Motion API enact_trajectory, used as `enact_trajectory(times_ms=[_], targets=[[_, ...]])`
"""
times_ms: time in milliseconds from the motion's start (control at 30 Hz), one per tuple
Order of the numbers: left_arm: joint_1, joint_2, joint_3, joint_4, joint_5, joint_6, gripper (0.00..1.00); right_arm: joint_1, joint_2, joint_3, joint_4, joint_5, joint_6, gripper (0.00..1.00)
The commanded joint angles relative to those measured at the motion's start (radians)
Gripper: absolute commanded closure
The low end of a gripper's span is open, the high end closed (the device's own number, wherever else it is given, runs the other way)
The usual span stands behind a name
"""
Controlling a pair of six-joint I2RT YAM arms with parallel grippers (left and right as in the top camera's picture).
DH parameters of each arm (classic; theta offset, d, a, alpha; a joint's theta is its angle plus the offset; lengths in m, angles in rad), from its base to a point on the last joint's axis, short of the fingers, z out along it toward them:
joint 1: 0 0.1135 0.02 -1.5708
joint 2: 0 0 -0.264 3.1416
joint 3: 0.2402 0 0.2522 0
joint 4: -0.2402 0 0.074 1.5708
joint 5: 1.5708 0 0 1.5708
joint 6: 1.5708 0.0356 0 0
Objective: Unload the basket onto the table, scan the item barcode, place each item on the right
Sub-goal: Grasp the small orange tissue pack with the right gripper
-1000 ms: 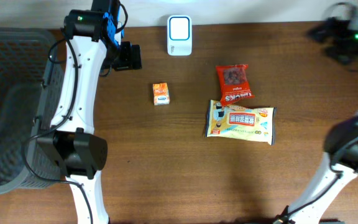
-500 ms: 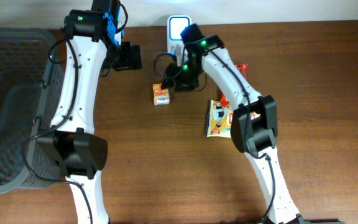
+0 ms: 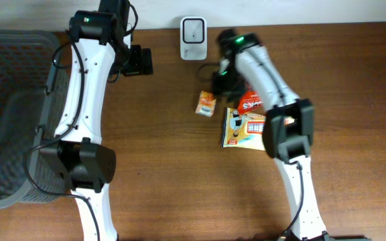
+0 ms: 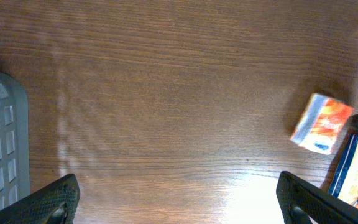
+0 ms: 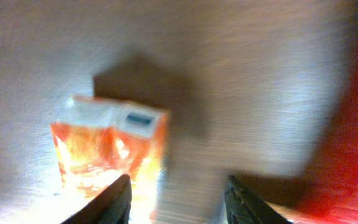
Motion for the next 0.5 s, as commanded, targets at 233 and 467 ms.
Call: enact_trajectory(times_ms=[233,467], targets=[[0.006,-0.006,0.001,-0.002,-0.006,-0.003,0.01,0.196,0.005,0.224,-0.102,0.343,0.191,0.52],[0.006,-0.006,0.001,-0.002,-0.006,-0.003,0.01,0.248,0.022,-0.082,0.134,0.368,0.28,0.7]])
